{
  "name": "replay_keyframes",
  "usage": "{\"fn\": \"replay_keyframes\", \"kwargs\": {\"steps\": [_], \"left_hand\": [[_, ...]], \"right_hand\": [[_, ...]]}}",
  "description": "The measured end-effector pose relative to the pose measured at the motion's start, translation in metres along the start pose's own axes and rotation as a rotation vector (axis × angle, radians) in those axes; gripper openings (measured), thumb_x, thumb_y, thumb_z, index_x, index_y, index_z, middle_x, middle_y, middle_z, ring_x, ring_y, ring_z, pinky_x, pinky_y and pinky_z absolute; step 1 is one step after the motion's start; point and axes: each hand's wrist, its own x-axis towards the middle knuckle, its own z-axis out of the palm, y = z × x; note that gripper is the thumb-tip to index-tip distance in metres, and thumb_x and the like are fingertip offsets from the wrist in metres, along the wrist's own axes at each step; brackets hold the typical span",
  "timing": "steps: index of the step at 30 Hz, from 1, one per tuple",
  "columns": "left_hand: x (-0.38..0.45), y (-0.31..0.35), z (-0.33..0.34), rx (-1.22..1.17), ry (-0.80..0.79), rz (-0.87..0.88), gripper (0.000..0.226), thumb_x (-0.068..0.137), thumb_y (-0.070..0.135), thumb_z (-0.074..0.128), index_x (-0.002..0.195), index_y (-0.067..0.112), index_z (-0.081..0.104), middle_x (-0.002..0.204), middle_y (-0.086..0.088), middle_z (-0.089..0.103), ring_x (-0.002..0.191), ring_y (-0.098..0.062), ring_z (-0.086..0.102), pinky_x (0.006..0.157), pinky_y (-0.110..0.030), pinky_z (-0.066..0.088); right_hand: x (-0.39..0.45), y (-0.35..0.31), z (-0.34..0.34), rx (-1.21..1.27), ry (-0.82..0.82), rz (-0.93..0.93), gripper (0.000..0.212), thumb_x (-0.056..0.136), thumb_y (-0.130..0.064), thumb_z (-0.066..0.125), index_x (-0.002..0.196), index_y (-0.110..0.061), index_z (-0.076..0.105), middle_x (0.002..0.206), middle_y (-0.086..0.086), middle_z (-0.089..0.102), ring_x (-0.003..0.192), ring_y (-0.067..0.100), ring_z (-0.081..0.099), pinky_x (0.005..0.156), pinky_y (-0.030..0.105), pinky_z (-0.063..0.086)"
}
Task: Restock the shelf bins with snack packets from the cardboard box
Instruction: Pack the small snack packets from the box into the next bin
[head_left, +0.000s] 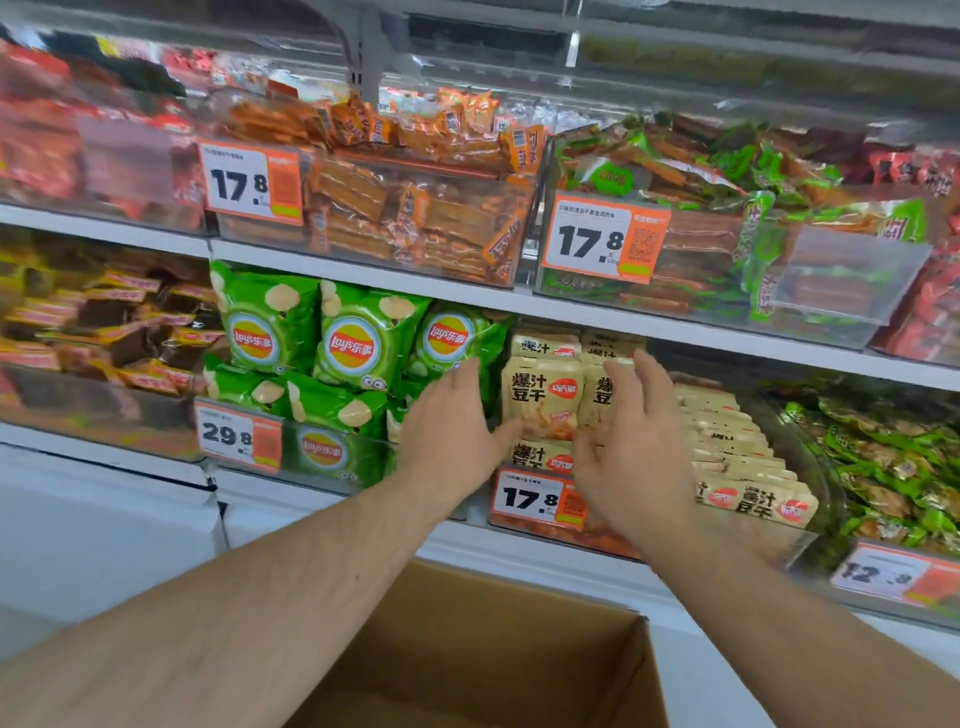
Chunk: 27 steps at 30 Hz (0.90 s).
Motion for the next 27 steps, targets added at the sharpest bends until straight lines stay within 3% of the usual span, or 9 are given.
{"fn": "replay_keyframes", "kwargs": {"steps": [3,6,8,11,14,16,20,25,27], "left_hand": [[-0.004,-0.028,-0.019,0.053,0.082,0.104,0.06,0.081,0.035,0.073,0.132,0.012,0.052,0.128,-0.008,0.057,0.12,-0.029,0.051,0.094,-0.039,0.042],[0.002,-0.063,-0.04,0.217,0.156,0.161,0.061,0.078,0.033,0.063,0.135,0.014,0.054,0.145,-0.014,0.046,0.134,-0.039,0.04,0.104,-0.052,0.034],[0.009,-0.087,-0.053,0.306,0.104,0.056,0.062,0.085,0.045,0.054,0.145,0.033,0.041,0.16,-0.01,0.021,0.147,-0.039,0.014,0.112,-0.061,0.017],[0.024,-0.123,-0.064,0.392,0.07,-0.067,0.065,0.087,0.068,0.043,0.146,0.057,0.019,0.164,-0.007,-0.006,0.148,-0.042,-0.006,0.112,-0.07,0.007],[0.037,-0.145,-0.065,0.411,-0.119,-0.075,0.072,0.087,0.078,0.032,0.146,0.062,-0.005,0.16,0.0,-0.03,0.147,-0.043,-0.018,0.111,-0.073,0.006],[0.044,-0.147,-0.063,0.397,-0.201,-0.084,0.075,0.086,0.079,0.032,0.145,0.062,-0.011,0.157,0.002,-0.037,0.145,-0.043,-0.024,0.112,-0.072,0.002],[0.048,-0.145,-0.063,0.354,-0.215,-0.067,0.078,0.086,0.076,0.039,0.146,0.061,-0.01,0.157,0.002,-0.036,0.144,-0.043,-0.027,0.113,-0.071,0.001],[0.027,-0.166,-0.064,0.374,-0.03,-0.037,0.078,0.085,0.077,0.037,0.146,0.061,-0.009,0.16,-0.007,-0.028,0.146,-0.045,-0.022,0.109,-0.075,0.002],[0.019,-0.175,-0.061,0.336,-0.07,-0.084,0.078,0.085,0.078,0.038,0.144,0.063,-0.011,0.161,-0.006,-0.027,0.147,-0.043,-0.019,0.11,-0.075,0.003]], "right_hand": [[-0.014,-0.05,0.026,0.085,-0.055,-0.279,0.059,0.07,-0.013,0.062,0.127,0.001,0.056,0.138,0.027,0.048,0.126,0.043,0.047,0.104,0.052,0.043],[-0.003,-0.094,0.058,0.122,-0.302,-0.307,0.086,0.065,-0.035,0.066,0.144,-0.011,0.042,0.15,0.03,0.029,0.14,0.047,0.028,0.11,0.06,0.032],[0.016,-0.113,0.074,0.046,-0.454,-0.234,0.103,0.066,-0.053,0.064,0.154,-0.035,0.016,0.16,0.025,0.001,0.148,0.045,0.001,0.116,0.064,0.014],[0.049,-0.126,0.095,-0.05,-0.569,-0.141,0.11,0.067,-0.071,0.064,0.146,-0.058,-0.012,0.157,0.013,-0.033,0.145,0.04,-0.026,0.113,0.069,-0.002],[0.063,-0.125,0.114,-0.128,-0.623,-0.118,0.11,0.066,-0.082,0.057,0.14,-0.062,-0.022,0.157,0.01,-0.034,0.144,0.042,-0.027,0.11,0.074,0.001],[0.065,-0.122,0.124,-0.171,-0.668,-0.099,0.111,0.068,-0.082,0.056,0.138,-0.061,-0.028,0.159,0.01,-0.029,0.144,0.043,-0.026,0.11,0.075,0.005],[0.069,-0.123,0.126,-0.186,-0.694,-0.087,0.114,0.067,-0.085,0.055,0.138,-0.059,-0.03,0.16,0.011,-0.029,0.144,0.043,-0.026,0.109,0.075,0.005],[0.026,-0.131,0.121,-0.181,-0.428,-0.157,0.1,0.071,-0.09,0.038,0.147,-0.054,-0.016,0.16,0.015,-0.027,0.146,0.042,-0.024,0.108,0.073,-0.001],[0.003,-0.134,0.126,-0.25,-0.468,-0.172,0.095,0.073,-0.09,0.031,0.147,-0.053,-0.015,0.16,0.015,-0.026,0.146,0.043,-0.019,0.11,0.074,0.0]]}}
